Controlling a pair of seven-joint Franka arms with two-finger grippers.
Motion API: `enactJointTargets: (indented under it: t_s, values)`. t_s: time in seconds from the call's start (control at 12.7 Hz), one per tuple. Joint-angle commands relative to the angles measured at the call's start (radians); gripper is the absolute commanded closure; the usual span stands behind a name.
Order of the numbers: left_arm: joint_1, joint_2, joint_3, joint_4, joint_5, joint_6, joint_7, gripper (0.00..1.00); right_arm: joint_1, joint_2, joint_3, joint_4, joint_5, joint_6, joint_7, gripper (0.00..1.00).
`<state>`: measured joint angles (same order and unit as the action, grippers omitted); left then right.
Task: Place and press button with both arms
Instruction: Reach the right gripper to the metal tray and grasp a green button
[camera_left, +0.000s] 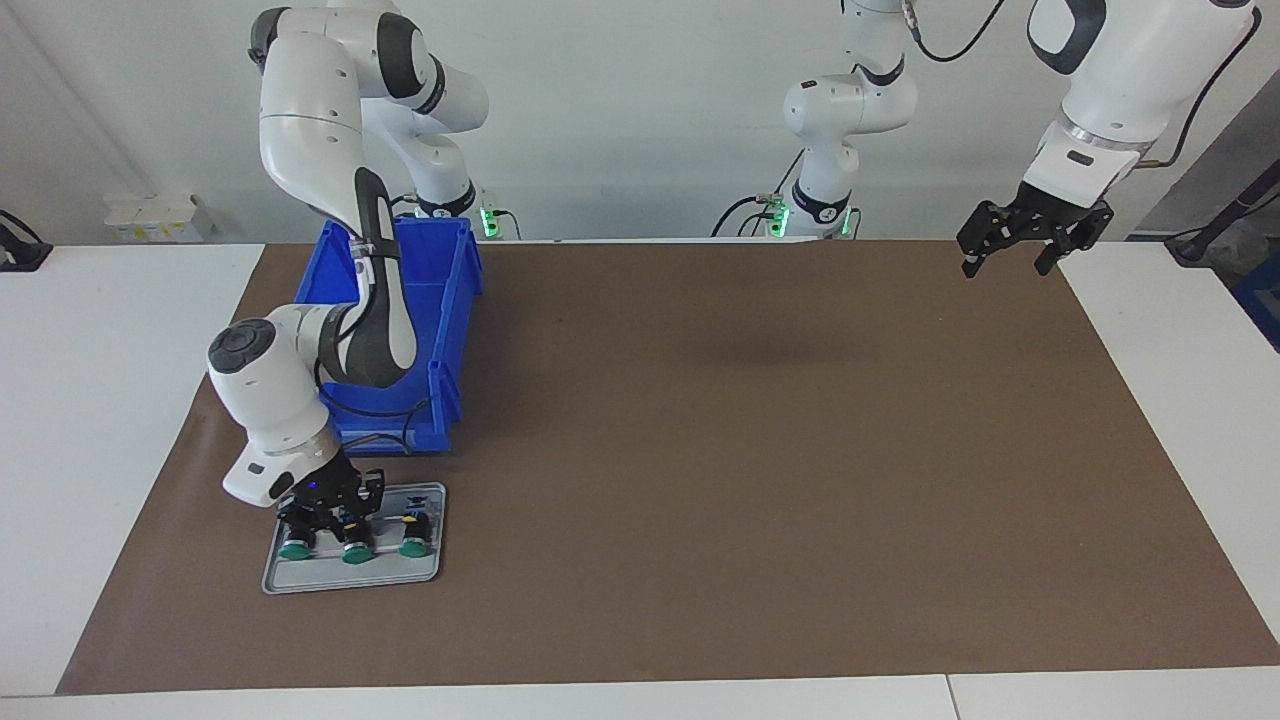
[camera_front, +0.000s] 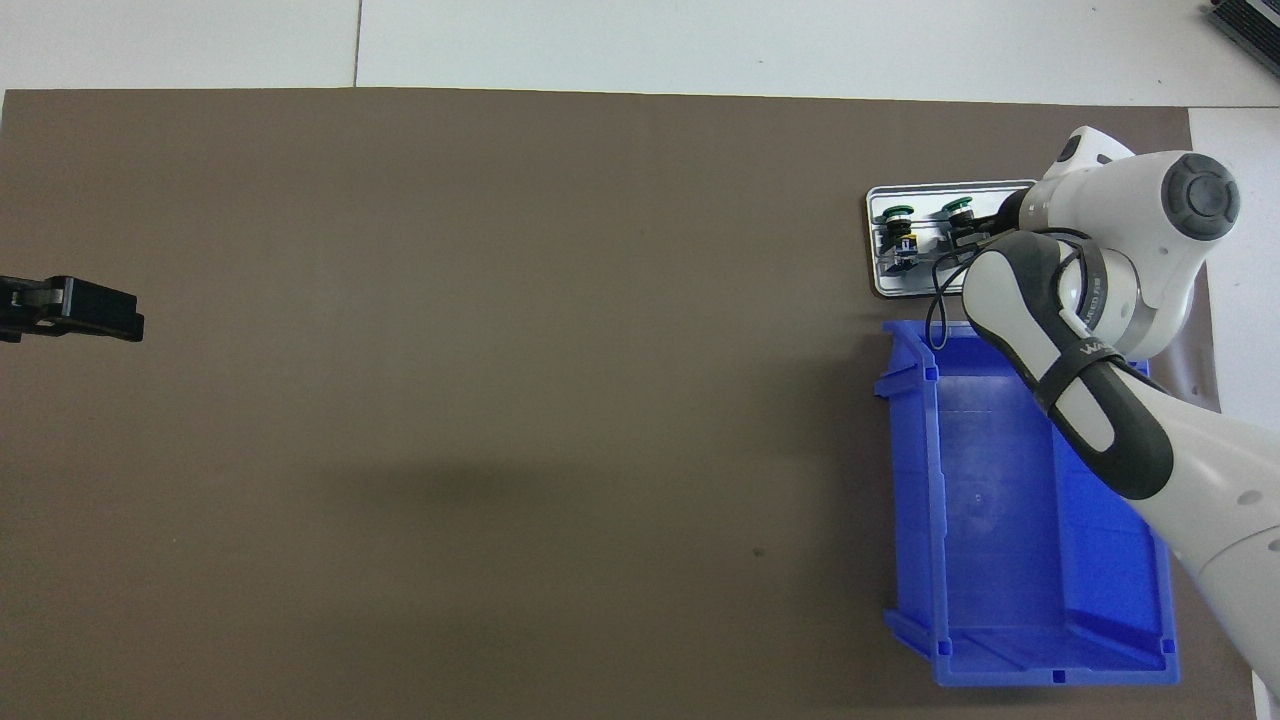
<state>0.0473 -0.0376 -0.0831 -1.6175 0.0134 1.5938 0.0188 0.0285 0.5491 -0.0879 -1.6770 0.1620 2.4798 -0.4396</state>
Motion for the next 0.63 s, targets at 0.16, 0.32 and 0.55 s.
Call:
enactJointTargets:
  t_s: [0.16, 0.32, 0.55]
  values:
    - [0.002, -0.025, -0.001, -0.027, 0.017, -0.006, -0.007, 0.00, 0.024, -0.037, -0.006, 0.193, -0.069, -0.278, 0.221, 1.00]
    - [0.002, -0.025, -0.001, -0.027, 0.017, -0.006, -0.007, 0.00, 0.046, -0.040, -0.003, 0.305, -0.113, -0.430, 0.460, 1.00]
    - [0.002, -0.025, -0.001, -0.027, 0.017, -0.006, -0.007, 0.00, 0.109, -0.070, -0.007, 0.388, -0.124, -0.602, 0.923, 1.00]
